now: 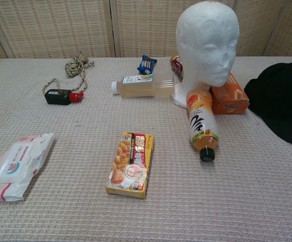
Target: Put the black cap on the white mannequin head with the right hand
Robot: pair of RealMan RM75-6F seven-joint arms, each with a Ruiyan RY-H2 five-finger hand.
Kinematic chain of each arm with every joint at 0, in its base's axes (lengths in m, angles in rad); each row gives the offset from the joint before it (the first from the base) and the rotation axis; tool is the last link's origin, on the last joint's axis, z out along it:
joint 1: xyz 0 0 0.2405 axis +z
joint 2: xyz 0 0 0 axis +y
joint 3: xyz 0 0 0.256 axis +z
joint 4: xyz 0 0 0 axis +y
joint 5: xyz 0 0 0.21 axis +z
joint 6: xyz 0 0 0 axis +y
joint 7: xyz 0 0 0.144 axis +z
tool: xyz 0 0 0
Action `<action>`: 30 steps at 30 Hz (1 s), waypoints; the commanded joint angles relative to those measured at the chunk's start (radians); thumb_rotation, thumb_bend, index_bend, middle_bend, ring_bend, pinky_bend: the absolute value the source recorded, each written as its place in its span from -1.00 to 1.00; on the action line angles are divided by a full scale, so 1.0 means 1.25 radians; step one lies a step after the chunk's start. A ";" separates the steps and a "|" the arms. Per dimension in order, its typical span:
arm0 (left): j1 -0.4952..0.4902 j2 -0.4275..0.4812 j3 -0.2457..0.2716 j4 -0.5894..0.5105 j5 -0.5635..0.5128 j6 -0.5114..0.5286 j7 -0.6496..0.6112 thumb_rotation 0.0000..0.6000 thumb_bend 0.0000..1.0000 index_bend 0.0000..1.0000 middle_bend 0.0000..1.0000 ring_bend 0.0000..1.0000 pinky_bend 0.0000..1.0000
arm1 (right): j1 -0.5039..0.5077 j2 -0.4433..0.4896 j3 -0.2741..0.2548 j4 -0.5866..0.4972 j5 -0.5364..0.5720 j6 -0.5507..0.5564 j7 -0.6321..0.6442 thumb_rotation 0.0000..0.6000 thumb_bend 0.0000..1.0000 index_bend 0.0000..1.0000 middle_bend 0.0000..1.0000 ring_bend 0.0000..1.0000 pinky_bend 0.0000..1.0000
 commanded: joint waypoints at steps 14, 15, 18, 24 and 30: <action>-0.007 -0.026 -0.012 0.008 -0.029 -0.016 0.048 1.00 -0.84 -0.77 -1.00 -1.00 -0.81 | 0.102 -0.345 0.022 0.546 0.107 -0.158 0.217 1.00 -0.83 0.06 1.00 1.00 1.00; -0.007 -0.027 -0.012 0.008 -0.030 -0.015 0.050 1.00 -0.84 -0.77 -1.00 -1.00 -0.81 | 0.107 -0.354 0.022 0.555 0.110 -0.166 0.220 1.00 -0.82 0.05 1.00 1.00 1.00; -0.007 -0.027 -0.014 0.009 -0.032 -0.013 0.050 1.00 -0.84 -0.77 -1.00 -1.00 -0.81 | 0.116 -0.373 0.022 0.571 0.117 -0.182 0.226 1.00 -0.74 0.02 1.00 1.00 1.00; -0.006 -0.026 -0.019 0.010 -0.041 -0.010 0.048 1.00 -0.84 -0.77 -1.00 -1.00 -0.81 | 0.133 -0.399 0.031 0.591 0.136 -0.197 0.232 1.00 -0.69 0.00 1.00 1.00 1.00; -0.007 -0.026 -0.019 0.010 -0.041 -0.008 0.050 1.00 -0.84 -0.77 -1.00 -1.00 -0.81 | 0.154 -0.415 0.036 0.603 0.150 -0.214 0.226 1.00 -0.69 0.00 1.00 1.00 1.00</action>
